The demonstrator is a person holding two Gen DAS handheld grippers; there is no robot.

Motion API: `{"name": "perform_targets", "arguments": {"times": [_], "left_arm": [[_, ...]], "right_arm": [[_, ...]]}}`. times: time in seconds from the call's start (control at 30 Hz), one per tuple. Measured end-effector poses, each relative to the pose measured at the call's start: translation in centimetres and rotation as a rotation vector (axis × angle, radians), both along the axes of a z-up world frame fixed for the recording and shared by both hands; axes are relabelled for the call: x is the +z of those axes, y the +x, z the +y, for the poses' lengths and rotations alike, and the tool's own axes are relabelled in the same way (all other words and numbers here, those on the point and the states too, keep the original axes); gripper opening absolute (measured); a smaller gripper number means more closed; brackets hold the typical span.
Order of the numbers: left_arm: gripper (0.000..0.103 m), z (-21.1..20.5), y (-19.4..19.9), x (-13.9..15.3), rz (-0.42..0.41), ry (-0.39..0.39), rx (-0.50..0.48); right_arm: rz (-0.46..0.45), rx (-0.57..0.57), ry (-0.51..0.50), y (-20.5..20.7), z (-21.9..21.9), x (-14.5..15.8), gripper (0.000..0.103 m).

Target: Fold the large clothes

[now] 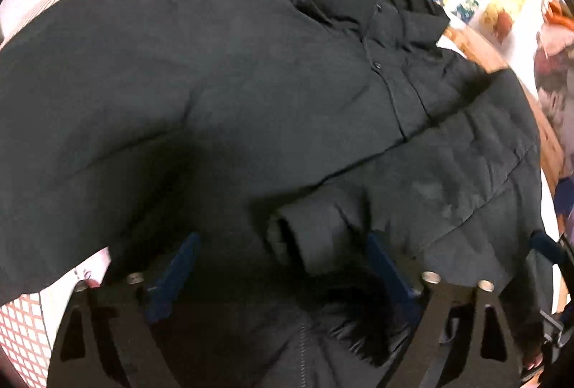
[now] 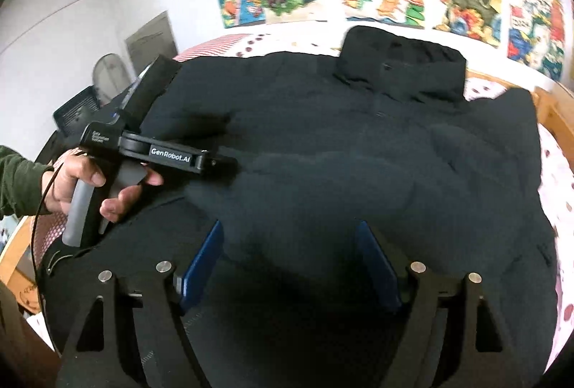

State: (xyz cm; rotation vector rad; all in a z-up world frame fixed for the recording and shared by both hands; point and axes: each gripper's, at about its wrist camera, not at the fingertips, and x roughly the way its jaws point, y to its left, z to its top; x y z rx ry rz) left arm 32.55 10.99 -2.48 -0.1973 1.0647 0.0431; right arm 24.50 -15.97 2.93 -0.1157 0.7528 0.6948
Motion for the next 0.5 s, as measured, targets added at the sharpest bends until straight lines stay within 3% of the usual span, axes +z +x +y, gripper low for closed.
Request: {"name": "perform_targets", "arguments": {"times": [0.07, 0.1, 0.23, 0.37, 0.5], "left_arm": [[0.06, -0.9, 0.3, -0.1, 0.004, 0.036, -0.018], [0.04, -1.3, 0.3, -0.1, 0.005, 0.051, -0.022], [0.011, -2.3, 0.1, 0.8, -0.033, 0.127, -0.035], [0.006, -3.9, -0.8, 3.7, -0.158, 0.241, -0.081], [0.005, -3.8, -1.7, 7.1, -0.275, 0.323, -0.05]], "right_arm": [[0.015, -0.019, -0.007, 0.4, -0.6, -0.4, 0.073], [0.019, -0.027, -0.012, 0.7, -0.6, -0.6, 0.073], [0.007, -0.065, -0.03, 1.0, -1.5, -0.7, 0.073], [-0.054, -0.132, -0.035, 1.3, -2.9, 0.2, 0.073], [-0.12, -0.216, -0.001, 2.2, -5.4, 1.6, 0.073]]}}
